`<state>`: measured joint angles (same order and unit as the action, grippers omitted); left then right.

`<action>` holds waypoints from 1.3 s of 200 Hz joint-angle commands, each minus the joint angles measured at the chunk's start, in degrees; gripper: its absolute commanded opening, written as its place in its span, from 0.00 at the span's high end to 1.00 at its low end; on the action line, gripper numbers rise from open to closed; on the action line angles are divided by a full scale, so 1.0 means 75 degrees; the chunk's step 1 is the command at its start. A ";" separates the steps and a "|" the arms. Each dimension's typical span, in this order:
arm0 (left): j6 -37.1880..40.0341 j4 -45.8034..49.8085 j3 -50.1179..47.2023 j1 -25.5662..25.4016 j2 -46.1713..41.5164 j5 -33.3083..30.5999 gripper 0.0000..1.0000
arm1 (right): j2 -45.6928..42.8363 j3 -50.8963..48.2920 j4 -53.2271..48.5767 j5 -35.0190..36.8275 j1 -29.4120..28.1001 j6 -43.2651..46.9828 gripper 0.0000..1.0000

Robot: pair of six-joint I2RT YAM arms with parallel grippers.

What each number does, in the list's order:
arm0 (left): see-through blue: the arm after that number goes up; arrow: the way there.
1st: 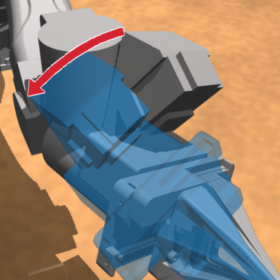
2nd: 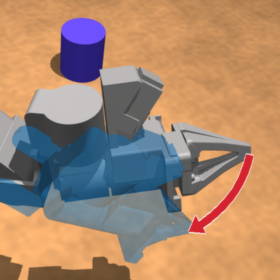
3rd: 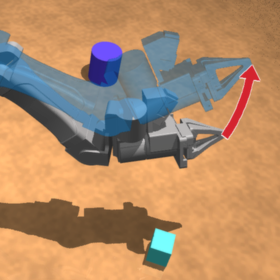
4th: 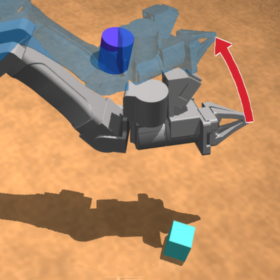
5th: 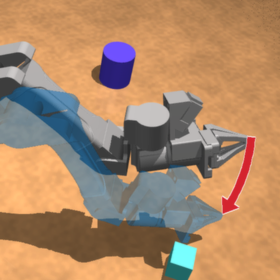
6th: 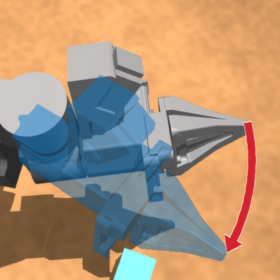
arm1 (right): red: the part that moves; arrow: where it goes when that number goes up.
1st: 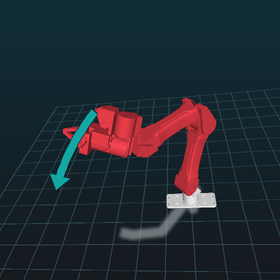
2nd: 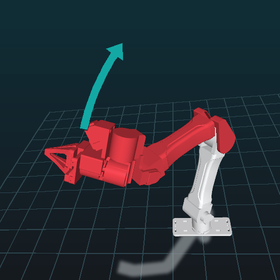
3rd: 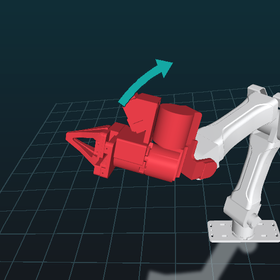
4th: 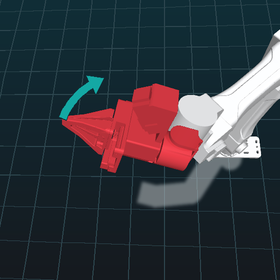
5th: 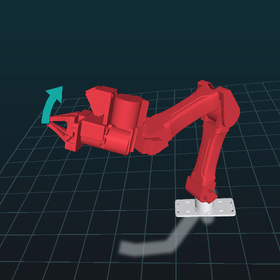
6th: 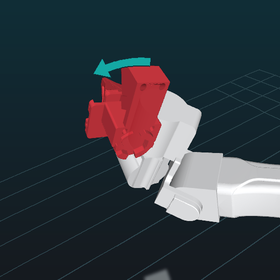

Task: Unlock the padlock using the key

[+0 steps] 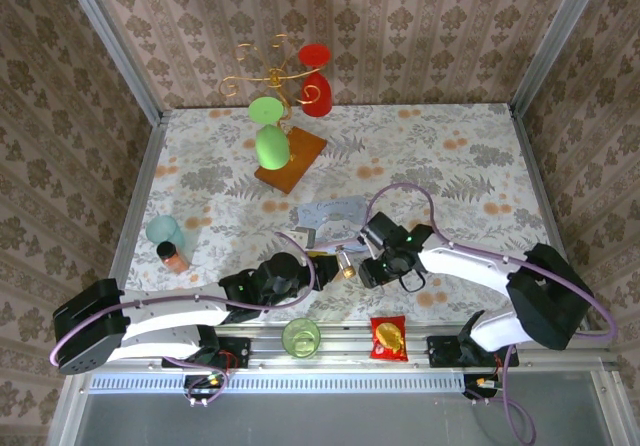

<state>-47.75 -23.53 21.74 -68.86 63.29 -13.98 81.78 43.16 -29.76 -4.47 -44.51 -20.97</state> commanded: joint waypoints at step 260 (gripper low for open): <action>-0.0174 -0.0571 -0.0193 0.0029 0.0373 0.0118 0.65 | -0.1059 -0.0854 0.0753 0.1192 -0.1155 -0.0593 1.00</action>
<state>-48.45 -26.59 20.16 -68.86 65.32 -13.85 79.48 38.22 -26.89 7.05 -53.47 -26.76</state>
